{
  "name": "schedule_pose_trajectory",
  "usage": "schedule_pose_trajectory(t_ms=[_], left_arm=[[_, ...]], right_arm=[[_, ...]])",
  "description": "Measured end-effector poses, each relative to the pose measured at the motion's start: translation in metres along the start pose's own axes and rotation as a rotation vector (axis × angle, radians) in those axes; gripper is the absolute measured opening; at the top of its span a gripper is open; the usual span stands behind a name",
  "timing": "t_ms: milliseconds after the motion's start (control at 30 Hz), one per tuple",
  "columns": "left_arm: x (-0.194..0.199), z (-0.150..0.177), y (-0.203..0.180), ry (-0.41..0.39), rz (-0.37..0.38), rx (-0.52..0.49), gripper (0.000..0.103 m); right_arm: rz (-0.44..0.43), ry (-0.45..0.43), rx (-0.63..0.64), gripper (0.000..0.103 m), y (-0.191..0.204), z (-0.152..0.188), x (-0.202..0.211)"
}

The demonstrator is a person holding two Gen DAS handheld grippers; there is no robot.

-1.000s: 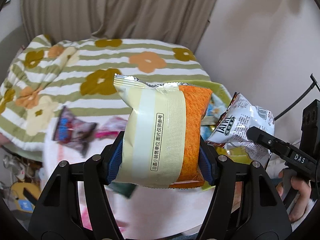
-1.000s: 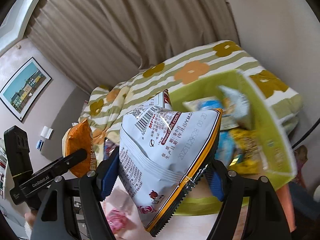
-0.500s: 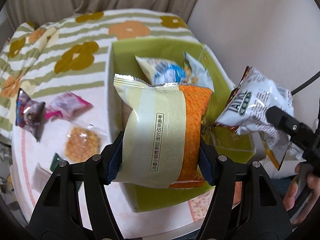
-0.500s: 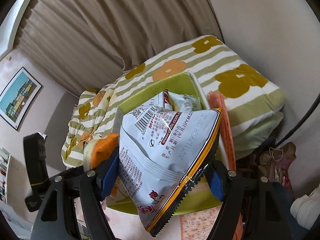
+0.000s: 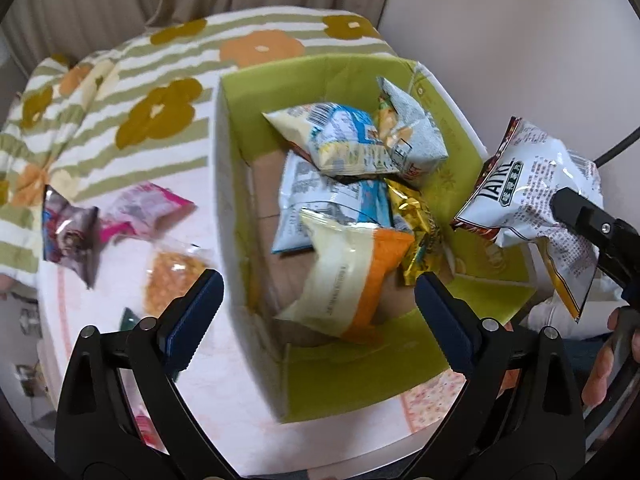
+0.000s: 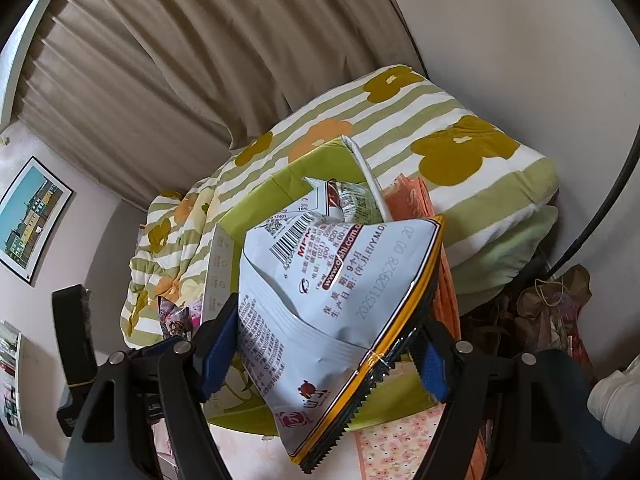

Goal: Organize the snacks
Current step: 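Carry both bags over the yellow box and open left tool to drop its bag, then open the right tool to drop the white chip bag into the box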

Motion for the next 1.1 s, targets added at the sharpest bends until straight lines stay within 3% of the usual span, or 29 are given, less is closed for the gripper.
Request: schedule_pose_trajectory(t_ms=[433, 467, 533, 567, 600, 733, 867, 1100], left_arm=[[0.036, -0.001, 0.024, -0.073, -0.056, -0.004, 0.096], [0.037, 0.000, 0.025, -0.074, -0.054, -0.001, 0.096], [0.038, 0.001, 0.026, -0.076, -0.053, 0.006, 0.096], [0.039, 0.002, 0.027, -0.078, -0.054, 0.008, 0.096], [0.040, 0.004, 0.028, -0.079, -0.057, 0.010, 0.096], [0.043, 0.012, 0.034, -0.083, -0.060, 0.030, 0.096], [0.044, 0.020, 0.038, -0.081, -0.060, 0.051, 0.096], [0.058, 0.027, 0.034, -0.120, -0.064, 0.053, 0.096]], right_arm=[[0.008, 0.049, 0.077, 0.073, 0.023, 0.006, -0.027], [0.010, 0.052, 0.086, 0.075, 0.025, 0.007, -0.030], [0.024, 0.054, 0.118, 0.088, 0.030, 0.009, -0.035], [0.039, 0.044, 0.129, 0.100, 0.031, 0.010, -0.037], [0.053, 0.023, 0.139, 0.102, 0.031, 0.010, -0.036], [0.085, -0.037, 0.179, 0.102, 0.027, 0.014, -0.025], [0.101, -0.042, 0.179, 0.102, 0.021, 0.018, -0.018], [0.075, -0.074, 0.193, 0.102, 0.027, 0.022, 0.003]])
Point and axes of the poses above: each gripper's, at about its wrist camera, not at the fingertips, and x roughly against the way its jaws point, y to its left, z to its underside, the point moved 3 cm from there along -x, roughly the way its jaws point, and after that the axes turned 13 degrees about z, right-handed, at the moved point
